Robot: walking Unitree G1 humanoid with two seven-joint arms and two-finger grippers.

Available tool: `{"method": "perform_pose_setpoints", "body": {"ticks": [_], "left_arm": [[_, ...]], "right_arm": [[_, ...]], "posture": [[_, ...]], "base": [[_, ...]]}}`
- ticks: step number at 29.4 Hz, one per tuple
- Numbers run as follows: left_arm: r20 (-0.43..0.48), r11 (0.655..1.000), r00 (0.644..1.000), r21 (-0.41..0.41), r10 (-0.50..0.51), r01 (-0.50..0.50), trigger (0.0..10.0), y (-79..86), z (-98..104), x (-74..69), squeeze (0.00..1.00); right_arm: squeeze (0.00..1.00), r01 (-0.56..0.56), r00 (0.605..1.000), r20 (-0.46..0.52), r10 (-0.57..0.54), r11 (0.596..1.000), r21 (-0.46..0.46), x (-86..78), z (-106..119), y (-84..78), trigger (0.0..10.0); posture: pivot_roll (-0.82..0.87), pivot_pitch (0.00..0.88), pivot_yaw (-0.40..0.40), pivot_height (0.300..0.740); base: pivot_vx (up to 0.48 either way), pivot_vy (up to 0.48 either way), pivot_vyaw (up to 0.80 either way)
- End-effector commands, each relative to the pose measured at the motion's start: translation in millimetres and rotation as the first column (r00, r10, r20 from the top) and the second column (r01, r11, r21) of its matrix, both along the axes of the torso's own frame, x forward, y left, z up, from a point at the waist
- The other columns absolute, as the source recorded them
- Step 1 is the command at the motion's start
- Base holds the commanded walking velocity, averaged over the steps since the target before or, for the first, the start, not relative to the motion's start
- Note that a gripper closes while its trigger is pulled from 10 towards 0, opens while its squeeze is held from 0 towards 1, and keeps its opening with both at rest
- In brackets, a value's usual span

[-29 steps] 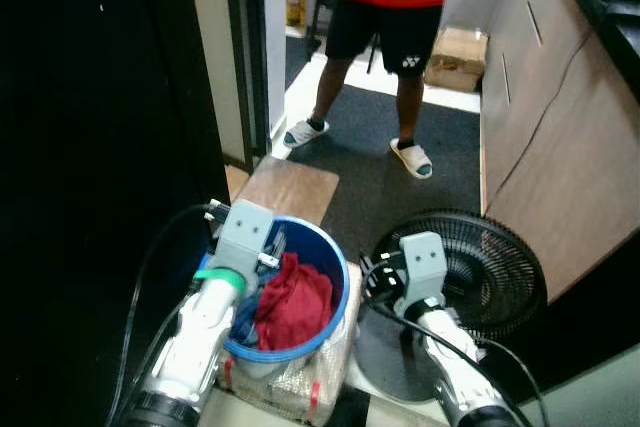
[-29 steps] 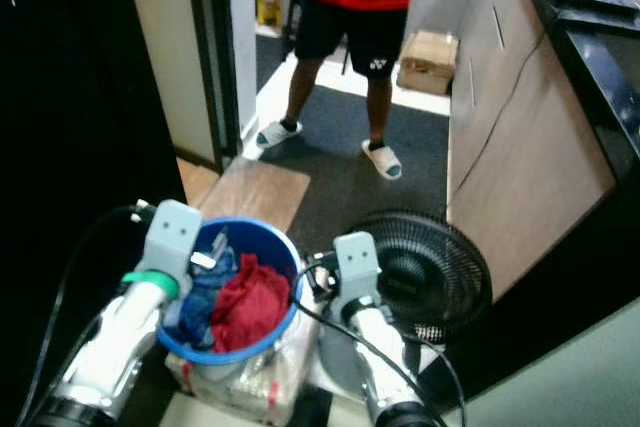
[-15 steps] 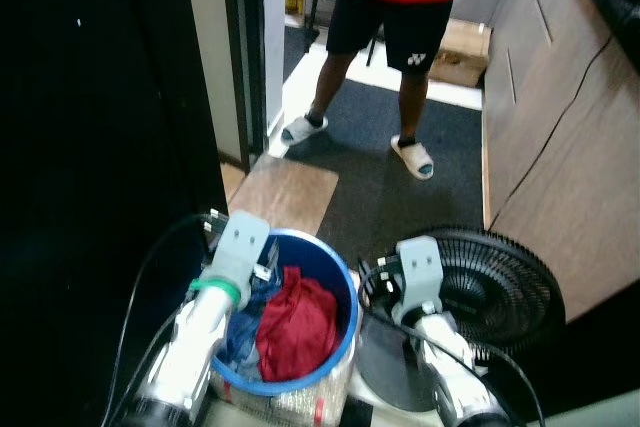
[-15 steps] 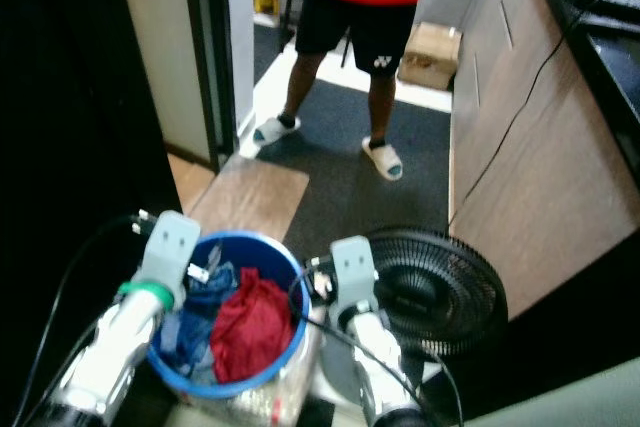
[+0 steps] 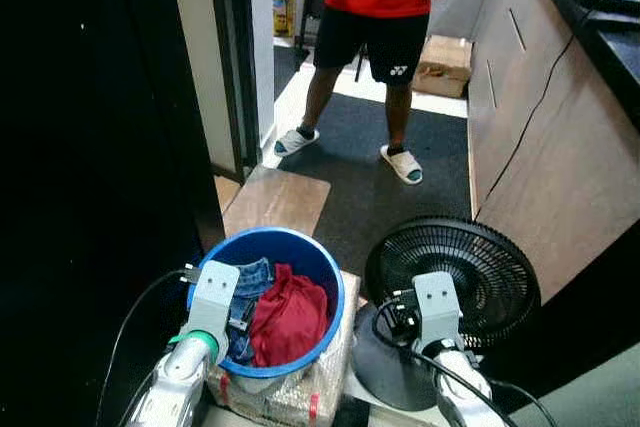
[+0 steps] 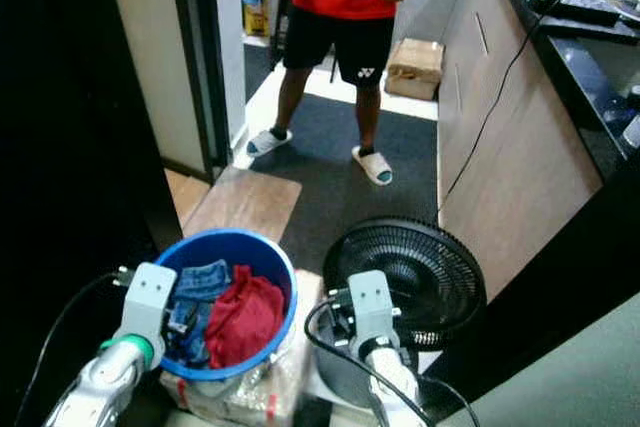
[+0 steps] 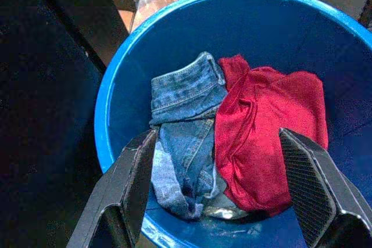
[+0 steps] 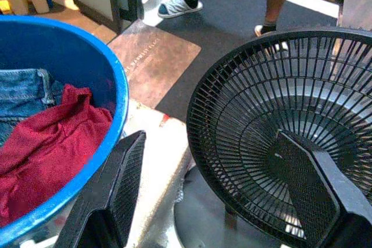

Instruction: Clothes washing

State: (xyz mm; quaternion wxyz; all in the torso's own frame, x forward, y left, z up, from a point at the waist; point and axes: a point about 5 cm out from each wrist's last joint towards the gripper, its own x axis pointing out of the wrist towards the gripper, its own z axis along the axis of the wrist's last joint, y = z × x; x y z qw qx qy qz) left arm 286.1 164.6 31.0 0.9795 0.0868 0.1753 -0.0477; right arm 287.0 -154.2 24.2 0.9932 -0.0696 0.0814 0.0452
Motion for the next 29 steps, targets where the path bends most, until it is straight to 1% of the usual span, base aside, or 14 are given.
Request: {"method": "perform_pose_setpoints", "body": {"ticks": [1,6,12,19,20,26,29], "left_arm": [[0.001,1.0,1.0,-0.02,0.003,-0.003,10.0,-1.8,-1.7,-0.7,0.0],[0.026,0.999,1.0,-0.034,0.008,-0.008,10.0,-4.7,3.5,5.1,0.0],[0.044,0.999,0.999,-0.043,0.01,-0.009,10.0,-4.2,8.5,11.0,0.0],[0.052,0.999,0.999,-0.047,0.011,-0.008,10.0,-5.7,9.4,12.0,0.0],[0.055,0.999,0.998,-0.047,0.007,-0.004,10.0,-7.5,9.5,11.8,0.0],[0.063,0.999,0.998,-0.05,0.011,-0.008,10.0,-7.0,11.1,13.4,0.0],[0.068,0.999,0.998,-0.053,0.015,-0.012,10.0,-6.7,12.2,15.1,0.0]], "right_arm": [[0.0,0.005,1.0,0.013,-0.006,1.0,0.011,0.5,1.5,1.1,10.0],[0.0,0.018,0.999,0.041,-0.02,0.999,0.048,6.6,8.8,4.6,10.0],[0.0,0.001,0.997,0.071,-0.005,0.999,0.054,9.4,15.0,8.8,10.0],[0.0,-0.02,0.997,0.08,0.016,0.999,0.048,10.2,16.5,12.6,10.0],[0.0,-0.031,0.996,0.08,0.028,0.998,0.047,11.5,17.1,15.5,10.0],[0.0,-0.048,0.995,0.085,0.044,0.998,0.047,15.0,20.0,19.1,10.0],[0.0,-0.049,0.994,0.096,0.044,0.998,0.046,17.0,23.2,18.1,10.0]], "posture": [[0.07,0.067,0.016,0.74],[0.07,0.07,0.021,0.74],[0.07,0.073,0.021,0.74],[0.07,0.06,0.016,0.74],[0.08,0.057,0.011,0.74],[0.08,0.055,0.009,0.74],[0.07,0.043,0.008,0.74]], "base": [[0.0,0.0,0.0],[0.0,0.0,0.0],[0.0,0.0,0.0],[0.0,0.0,0.0],[0.0,0.0,0.0],[0.0,0.0,0.0],[0.0,0.0,0.0]]}}
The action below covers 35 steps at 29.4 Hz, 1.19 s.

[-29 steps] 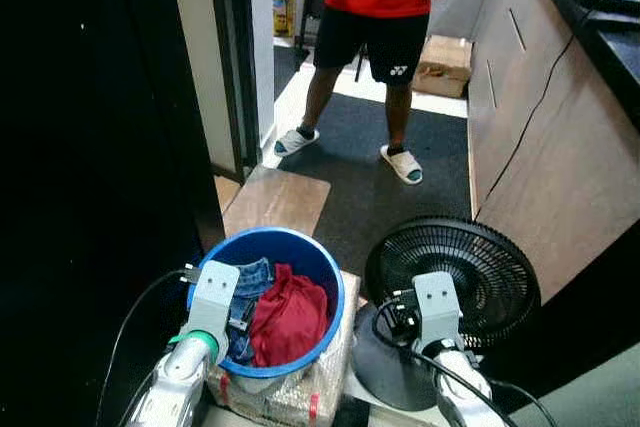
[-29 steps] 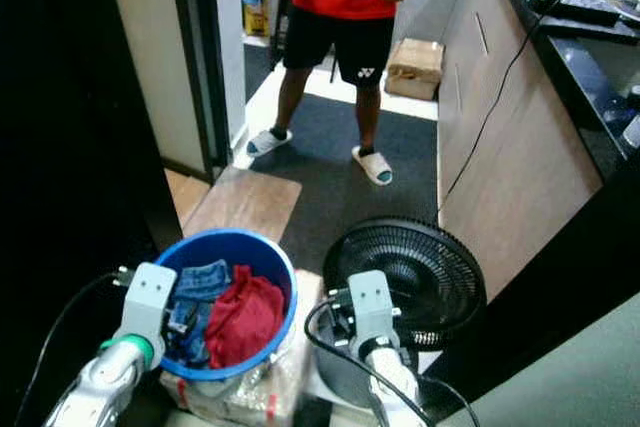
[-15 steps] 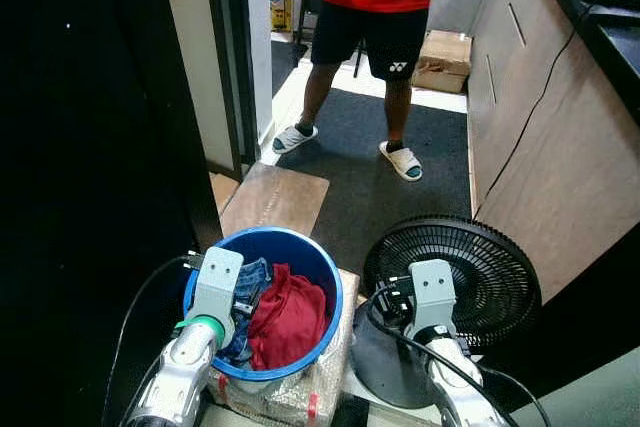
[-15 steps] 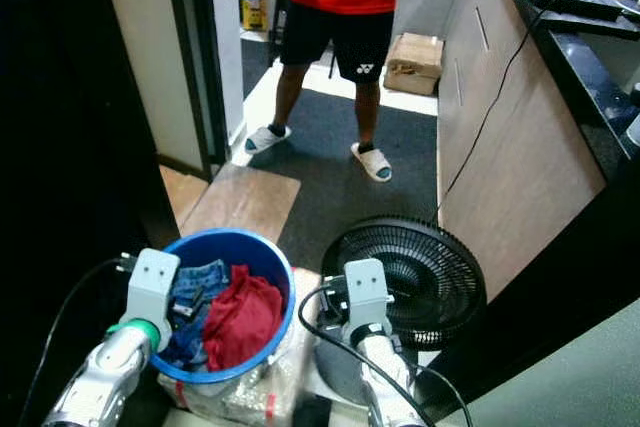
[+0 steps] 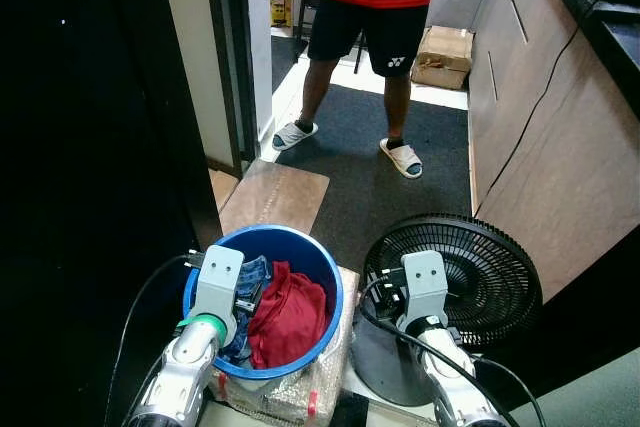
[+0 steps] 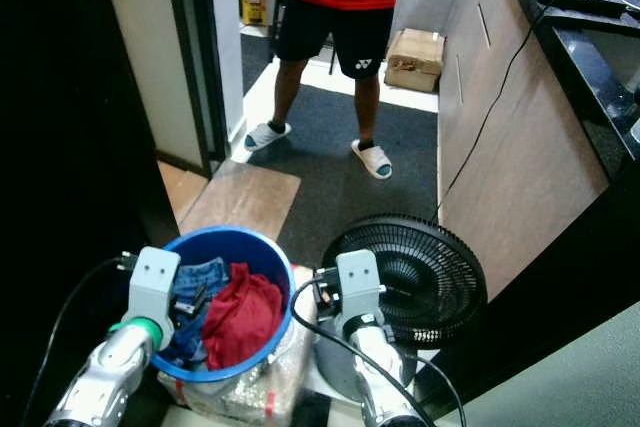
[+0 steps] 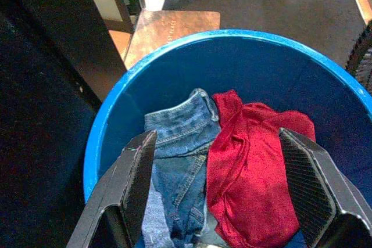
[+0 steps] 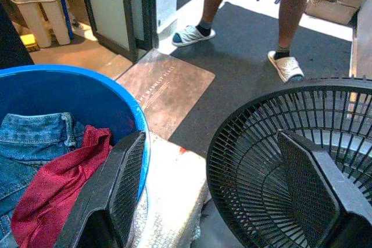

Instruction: Clothes washing

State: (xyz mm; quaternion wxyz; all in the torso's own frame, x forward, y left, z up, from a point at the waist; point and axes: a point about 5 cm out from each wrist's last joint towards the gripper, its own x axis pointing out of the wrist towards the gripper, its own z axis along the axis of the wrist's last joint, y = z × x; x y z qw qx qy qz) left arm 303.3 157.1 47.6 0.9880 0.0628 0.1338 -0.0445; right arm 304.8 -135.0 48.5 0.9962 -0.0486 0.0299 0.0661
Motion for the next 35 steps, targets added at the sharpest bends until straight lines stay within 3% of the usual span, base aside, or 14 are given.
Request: {"method": "perform_pose_setpoints", "body": {"ticks": [1,15,18,26,30,35], "left_arm": [[-0.014,1.0,1.0,-0.002,0.005,-0.005,10.0,0.8,-4.3,-2.1,0.0],[0.005,1.0,1.0,-0.001,-0.011,0.011,10.0,-4.3,1.3,5.7,0.0],[0.041,1.0,0.999,0.001,-0.02,0.02,10.0,-5.6,11.1,8.4,0.0],[0.006,1.0,1.0,0.012,-0.019,0.019,10.0,-3.7,4.0,10.8,0.0],[0.019,0.997,0.996,0.001,-0.083,0.083,10.0,-22.0,10.4,21.4,0.0],[0.024,0.996,0.996,0.002,-0.089,0.089,10.0,-23.5,14.6,27.5,0.0]], "right_arm": [[0.0,-0.001,1.0,-0.003,0.001,1.0,-0.002,-0.7,-1.1,-1.1,10.0],[0.0,0.019,0.999,0.038,-0.02,1.0,0.013,3.8,8.6,-0.4,10.0],[0.0,0.015,0.999,0.032,-0.015,1.0,0.025,-3.3,4.8,3.5,10.0],[0.0,0.028,0.999,0.033,-0.028,1.0,0.006,-7.3,2.0,0.9,10.0],[0.0,0.077,0.996,0.037,-0.078,0.997,0.023,-11.4,0.4,-6.0,10.0],[0.0,0.125,0.991,0.039,-0.126,0.992,0.027,-11.8,2.0,-9.3,10.0]], "posture": [[0.07,0.043,0.008,0.74],[0.05,0.044,0.013,0.74],[0.02,0.055,0.031,0.74],[-0.01,0.022,0.049,0.74],[-0.05,0.0,0.081,0.74],[-0.09,0.001,0.104,0.74]], "base": [[0.0,0.0,0.0],[0.0,0.0,0.0],[0.0,0.0,0.0],[0.0,0.0,0.0],[0.0,0.0,0.0],[0.0,0.0,0.0]]}}
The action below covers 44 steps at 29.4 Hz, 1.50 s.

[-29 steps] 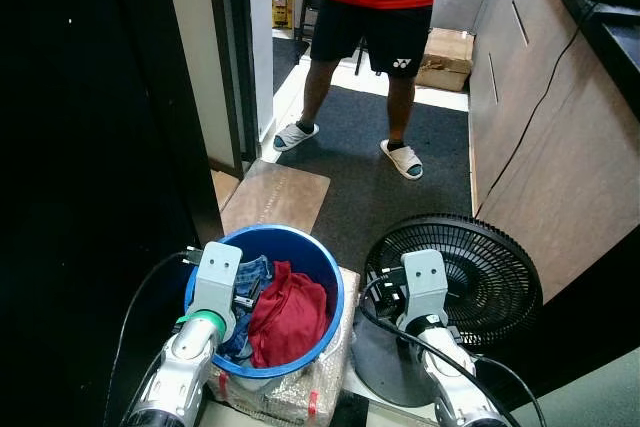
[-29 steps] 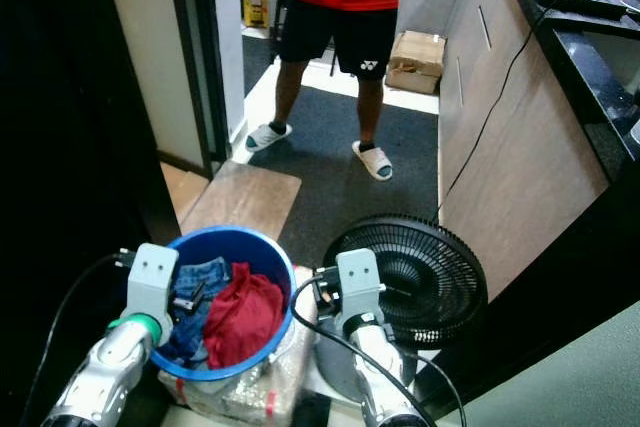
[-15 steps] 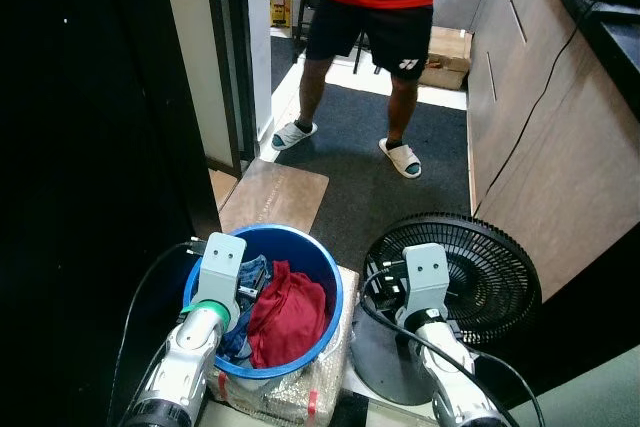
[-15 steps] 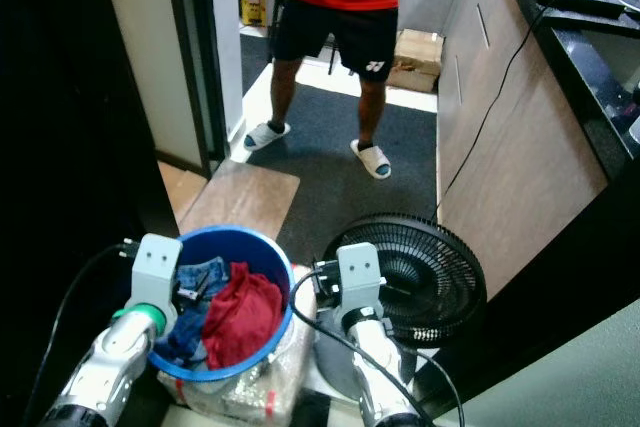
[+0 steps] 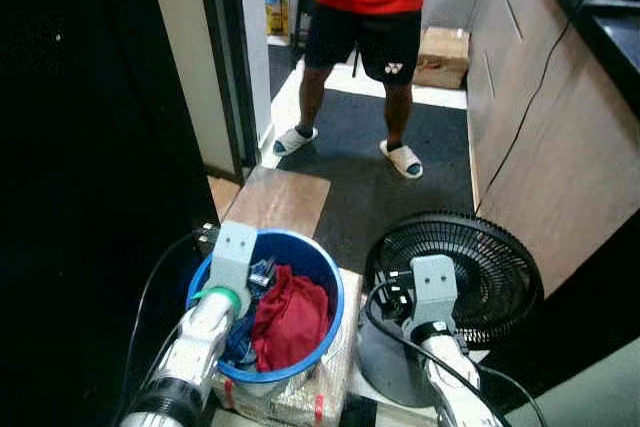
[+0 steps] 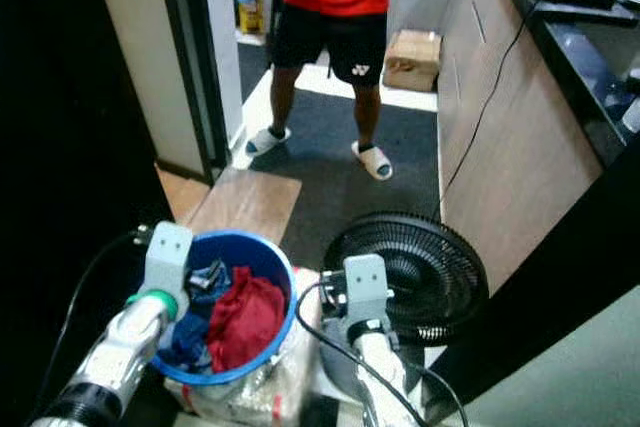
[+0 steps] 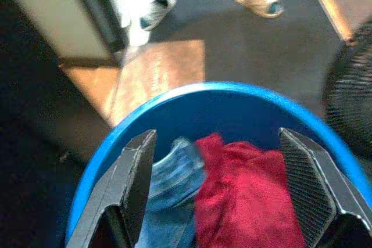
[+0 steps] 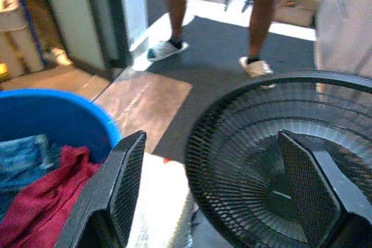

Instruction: Clothes washing

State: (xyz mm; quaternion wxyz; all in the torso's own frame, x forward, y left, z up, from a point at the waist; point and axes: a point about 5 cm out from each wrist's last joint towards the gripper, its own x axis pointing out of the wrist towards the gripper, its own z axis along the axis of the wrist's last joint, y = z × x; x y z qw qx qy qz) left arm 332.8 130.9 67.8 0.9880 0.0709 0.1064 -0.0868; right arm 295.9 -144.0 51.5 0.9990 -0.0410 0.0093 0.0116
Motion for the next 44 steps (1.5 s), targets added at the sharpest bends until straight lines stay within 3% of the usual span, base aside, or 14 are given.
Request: {"method": "perform_pose_setpoints", "body": {"ticks": [1,9,18,19,24,31,37,38,44], "left_arm": [[-0.032,1.0,0.999,0.0,-0.006,0.006,10.0,2.4,-6.9,-2.9,0.0],[-0.039,0.999,0.999,0.004,-0.037,0.038,10.0,-3.4,-9.0,-3.1,0.0],[-0.03,0.999,0.999,0.03,-0.02,0.021,10.0,1.4,-9.0,-0.7,0.0],[-0.028,0.999,0.999,0.031,0.026,-0.025,10.0,13.1,-12.0,-4.8,0.0],[-0.047,0.993,0.993,0.039,0.111,-0.11,10.0,32.9,-26.0,-21.4,0.0],[-0.059,0.985,0.984,0.041,0.169,-0.167,10.0,44.5,-37.1,-37.8,0.0],[-0.057,0.991,0.989,0.022,0.134,-0.133,10.0,32.8,-37.9,-39.2,0.0],[-0.052,0.994,0.993,0.023,0.105,-0.104,10.0,21.2,-34.9,-31.2,0.0],[-0.027,0.996,0.996,0.011,0.084,-0.084,10.0,14.7,-24.0,-21.3,0.0]], "right_arm": [[0.0,0.009,1.0,0.011,-0.009,1.0,0.002,-3.6,1.7,0.6,10.0],[0.0,0.023,0.999,0.031,-0.023,1.0,0.013,-6.6,4.6,-4.5,10.0],[0.0,0.033,0.999,-0.035,-0.034,0.999,-0.021,-6.2,-8.1,-8.0,10.0],[0.0,-0.001,0.998,-0.058,-0.002,0.999,-0.047,-6.9,-11.4,-7.8,10.0],[0.0,-0.051,0.992,-0.115,0.044,0.997,-0.06,-10.7,-21.1,-4.4,10.0],[0.0,-0.095,0.992,-0.089,0.088,0.993,-0.072,-1.5,-13.1,6.1,10.0],[0.0,-0.1,0.994,-0.054,0.097,0.993,-0.061,2.8,-5.2,8.1,10.0],[0.0,-0.109,0.993,-0.05,0.105,0.991,-0.074,3.0,-4.7,7.7,10.0],[0.0,-0.093,0.995,-0.043,0.091,0.994,-0.062,1.1,-4.7,7.7,10.0]], "posture": [[-0.1,0.0,0.116,0.74],[-0.1,0.0,0.124,0.74],[-0.03,0.0,0.106,0.74],[0.0,0.001,0.059,0.74],[0.06,0.035,0.0,0.74],[0.08,0.051,-0.02,0.74],[0.05,0.0,-0.015,0.74],[0.03,0.006,-0.011,0.74],[0.01,0.017,0.008,0.74]], "base": [[0.0,0.0,0.0],[0.0,0.0,0.0],[0.0,0.0,0.0],[0.0,0.0,0.0],[0.0,0.0,0.0],[0.0,0.0,0.0],[0.0,0.0,0.0],[0.0,0.0,0.0],[0.0,0.0,0.0]]}}
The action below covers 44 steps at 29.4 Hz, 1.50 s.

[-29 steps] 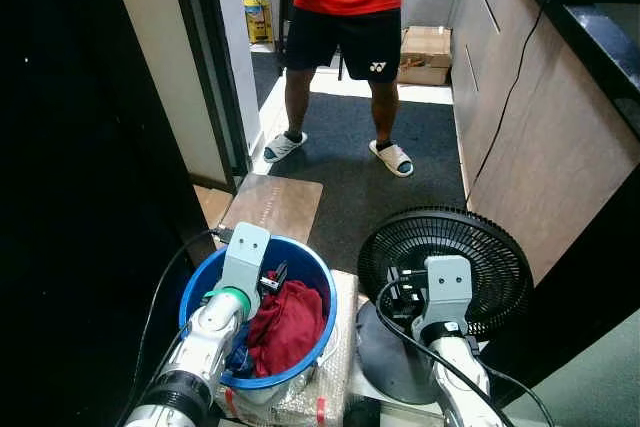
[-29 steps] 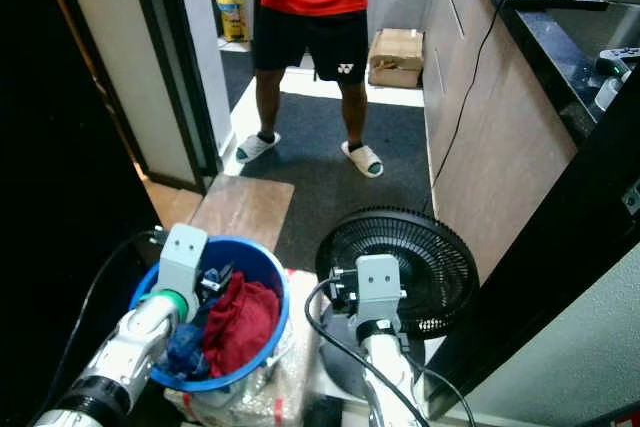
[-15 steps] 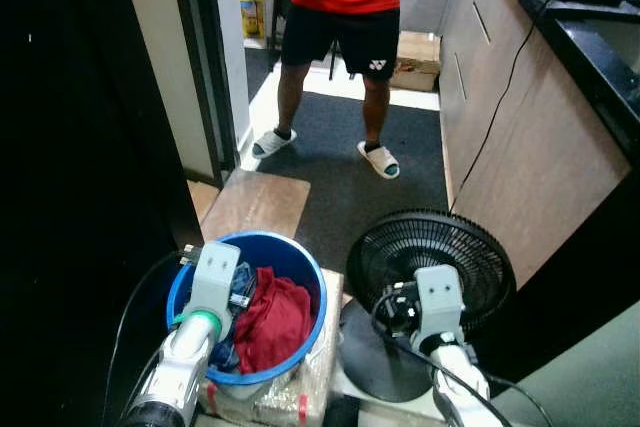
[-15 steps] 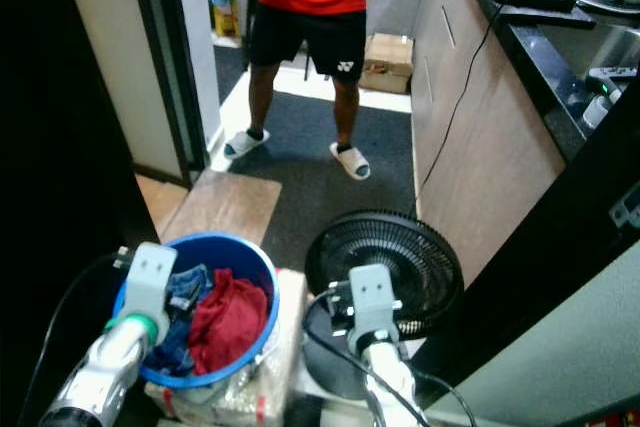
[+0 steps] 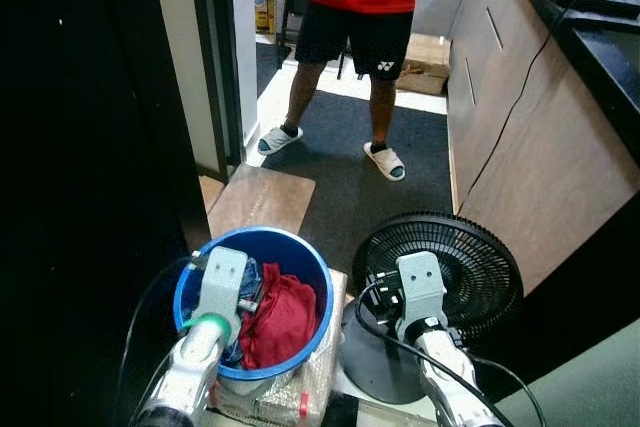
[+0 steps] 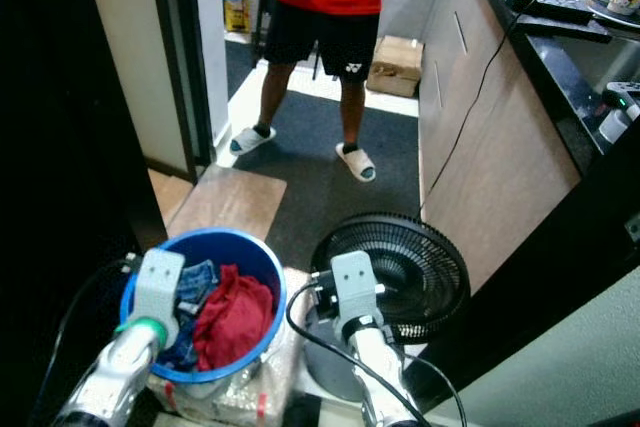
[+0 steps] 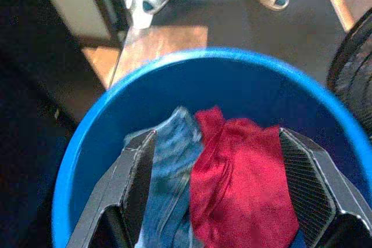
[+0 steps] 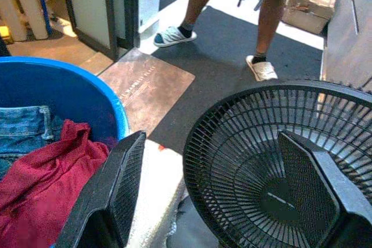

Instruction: Clothes washing

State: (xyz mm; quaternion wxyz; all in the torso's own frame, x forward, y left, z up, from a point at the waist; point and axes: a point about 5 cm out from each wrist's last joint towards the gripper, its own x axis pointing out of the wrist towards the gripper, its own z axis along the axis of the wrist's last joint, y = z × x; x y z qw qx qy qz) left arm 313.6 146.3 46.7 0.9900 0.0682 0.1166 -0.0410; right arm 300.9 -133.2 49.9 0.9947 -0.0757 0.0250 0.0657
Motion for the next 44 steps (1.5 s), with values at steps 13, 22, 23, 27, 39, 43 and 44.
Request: {"method": "perform_pose_setpoints", "body": {"ticks": [13,22,23,27,39,43,44], "left_arm": [[-0.037,0.998,0.998,0.02,-0.06,0.061,10.0,-4.0,-2.6,4.4,0.0],[-0.049,0.997,0.996,0.013,-0.07,0.071,10.0,-9.8,-3.3,8.2,0.0],[-0.049,0.997,0.996,0.013,-0.07,0.071,10.0,-9.8,-3.3,8.2,0.0],[-0.047,0.997,0.996,0.015,-0.073,0.074,10.0,-9.2,-3.2,7.4,0.0],[-0.026,1.0,0.999,0.003,0.028,-0.028,10.0,10.5,-4.5,2.0,0.0],[-0.017,0.998,0.998,-0.003,0.068,-0.068,10.0,17.6,-4.8,-1.1,0.0],[-0.014,0.997,0.997,0.002,0.078,-0.078,10.0,21.5,-5.5,-2.9,0.0]], "right_arm": [[0.0,0.043,0.999,-0.007,-0.043,0.999,-0.008,-11.8,-10.6,-3.5,10.0],[0.0,0.096,0.995,0.01,-0.096,0.995,-0.009,-13.2,-7.6,-16.9,10.0],[0.0,0.096,0.995,0.01,-0.096,0.995,-0.009,-13.2,-7.6,-16.9,10.0],[0.0,0.107,0.994,0.002,-0.107,0.994,-0.003,-14.3,-9.3,-18.5,10.0],[0.0,0.016,1.0,-0.006,-0.016,1.0,-0.003,-4.1,-5.3,-3.1,10.0],[0.0,-0.024,1.0,0.017,0.024,0.999,0.026,3.1,3.7,1.6,10.0],[0.0,-0.059,0.998,0.036,0.059,0.998,0.006,4.6,7.3,5.2,10.0]], "posture": [[-0.09,0.0,0.082,0.74],[-0.1,0.0,0.093,0.74],[-0.1,0.0,0.093,0.74],[-0.07,0.0,0.084,0.74],[0.03,0.0,0.003,0.74],[0.06,0.006,-0.019,0.74],[0.08,0.0,-0.022,0.74]], "base": [[0.0,0.0,0.0],[0.0,0.0,0.0],[0.0,0.0,0.0],[0.0,0.0,0.0],[0.0,0.0,0.0],[0.0,0.0,0.0],[0.0,0.0,0.0]]}}
